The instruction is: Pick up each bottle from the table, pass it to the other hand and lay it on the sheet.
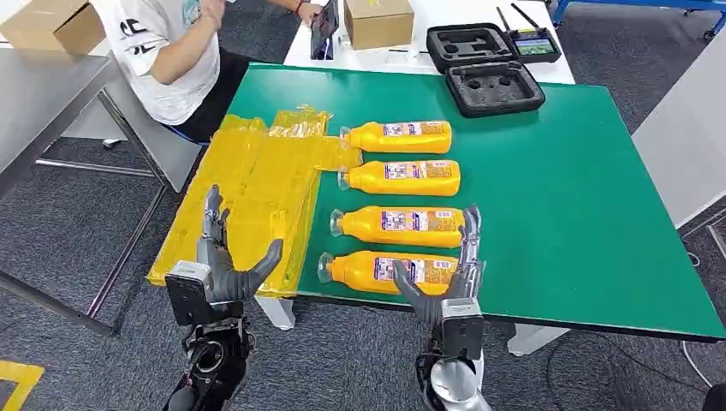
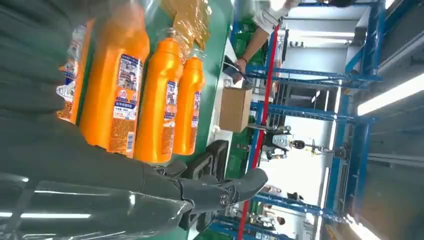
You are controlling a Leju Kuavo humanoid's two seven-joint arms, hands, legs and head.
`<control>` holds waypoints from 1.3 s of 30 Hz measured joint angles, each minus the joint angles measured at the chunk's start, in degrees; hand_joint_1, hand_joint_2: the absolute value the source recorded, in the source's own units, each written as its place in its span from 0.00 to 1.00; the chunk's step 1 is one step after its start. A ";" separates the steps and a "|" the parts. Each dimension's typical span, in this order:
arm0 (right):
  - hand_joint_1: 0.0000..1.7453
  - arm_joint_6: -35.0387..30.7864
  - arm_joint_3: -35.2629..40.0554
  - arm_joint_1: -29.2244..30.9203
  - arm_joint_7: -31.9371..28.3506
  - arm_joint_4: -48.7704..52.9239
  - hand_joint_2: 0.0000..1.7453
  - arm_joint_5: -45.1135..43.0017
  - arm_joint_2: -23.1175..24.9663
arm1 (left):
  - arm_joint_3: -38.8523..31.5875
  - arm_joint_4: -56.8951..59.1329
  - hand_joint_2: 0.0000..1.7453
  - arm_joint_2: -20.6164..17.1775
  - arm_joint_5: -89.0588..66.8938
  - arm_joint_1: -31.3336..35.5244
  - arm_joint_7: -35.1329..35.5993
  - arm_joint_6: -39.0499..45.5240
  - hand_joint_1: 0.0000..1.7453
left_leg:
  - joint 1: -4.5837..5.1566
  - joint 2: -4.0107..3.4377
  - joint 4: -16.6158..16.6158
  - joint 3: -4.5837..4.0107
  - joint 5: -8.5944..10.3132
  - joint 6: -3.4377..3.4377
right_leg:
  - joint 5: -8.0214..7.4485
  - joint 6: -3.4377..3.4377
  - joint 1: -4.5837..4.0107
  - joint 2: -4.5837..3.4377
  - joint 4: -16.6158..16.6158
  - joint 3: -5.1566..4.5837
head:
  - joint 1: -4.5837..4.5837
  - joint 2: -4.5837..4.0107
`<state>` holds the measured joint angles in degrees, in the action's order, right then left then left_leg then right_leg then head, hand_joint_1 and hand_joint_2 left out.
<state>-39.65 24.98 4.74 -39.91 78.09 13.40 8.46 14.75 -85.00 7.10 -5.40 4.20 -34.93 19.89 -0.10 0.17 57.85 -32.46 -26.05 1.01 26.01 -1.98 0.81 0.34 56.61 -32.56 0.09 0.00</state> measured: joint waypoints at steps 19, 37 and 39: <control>0.00 6.90 -0.87 -0.81 8.74 0.75 1.00 10.33 -0.61 | 0.02 0.98 1.00 0.00 -1.05 0.40 0.09 -0.57 0.00 | 0.00 0.00 0.00 0.00 0.00 0.00 | 0.00 0.00 0.00 0.00 0.00 0.00 | 0.00 0.00; 0.00 37.63 -3.39 15.44 31.34 0.88 1.00 21.92 -11.89 | -1.14 2.38 1.00 -0.20 -7.02 1.26 -0.24 2.32 0.00 | 0.02 0.00 0.03 -0.01 0.02 0.03 | -0.10 -0.12 0.04 0.00 0.00 0.01 | 0.00 0.00; 0.00 39.23 -2.91 17.61 32.32 -0.17 1.00 22.12 -12.83 | -1.27 2.73 1.00 -0.20 -6.69 1.26 -0.57 2.29 0.00 | 0.02 0.01 0.03 -0.02 0.02 0.03 | -0.10 -0.12 0.03 0.00 0.00 0.01 | 0.00 0.00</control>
<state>-0.42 22.07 22.36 -7.59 77.92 35.52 -4.37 13.49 -82.27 6.91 -12.09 5.47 -35.50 22.18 -0.08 0.18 57.89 -32.48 -26.03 1.04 25.91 -2.10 0.84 0.35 56.62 -32.54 0.09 0.00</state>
